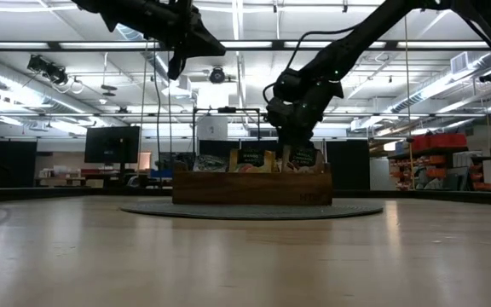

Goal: Pick & Place Tea
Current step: Put the violet tea bag into the left section of the wooden organizer

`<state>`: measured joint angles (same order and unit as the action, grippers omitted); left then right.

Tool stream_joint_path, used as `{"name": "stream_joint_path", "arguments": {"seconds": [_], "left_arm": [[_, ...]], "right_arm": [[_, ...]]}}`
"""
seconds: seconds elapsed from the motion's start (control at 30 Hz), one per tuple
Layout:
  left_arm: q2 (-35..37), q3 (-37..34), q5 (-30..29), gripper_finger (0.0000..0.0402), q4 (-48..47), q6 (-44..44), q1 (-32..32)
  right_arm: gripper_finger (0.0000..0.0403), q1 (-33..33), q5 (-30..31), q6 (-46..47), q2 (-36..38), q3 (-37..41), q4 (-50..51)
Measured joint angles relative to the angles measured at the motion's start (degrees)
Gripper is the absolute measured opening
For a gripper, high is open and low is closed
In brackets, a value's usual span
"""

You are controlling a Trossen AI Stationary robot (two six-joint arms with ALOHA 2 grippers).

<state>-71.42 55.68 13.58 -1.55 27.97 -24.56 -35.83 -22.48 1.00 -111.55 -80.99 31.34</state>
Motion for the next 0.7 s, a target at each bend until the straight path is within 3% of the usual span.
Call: {"name": "stream_joint_path", "arguments": {"seconds": [0.47, 0.7], "left_arm": [[0.0, 0.0, 0.0, 0.003, -0.1, 0.6, 0.0], [0.0, 0.0, -1.1, 0.003, -0.7, 1.7, 0.0]], "right_arm": [[0.0001, 0.3, 2.0, -11.6, -4.0, 0.0, -2.0], [0.0001, 0.7, -1.5, -8.5, -6.2, 0.0, -1.5]]}}
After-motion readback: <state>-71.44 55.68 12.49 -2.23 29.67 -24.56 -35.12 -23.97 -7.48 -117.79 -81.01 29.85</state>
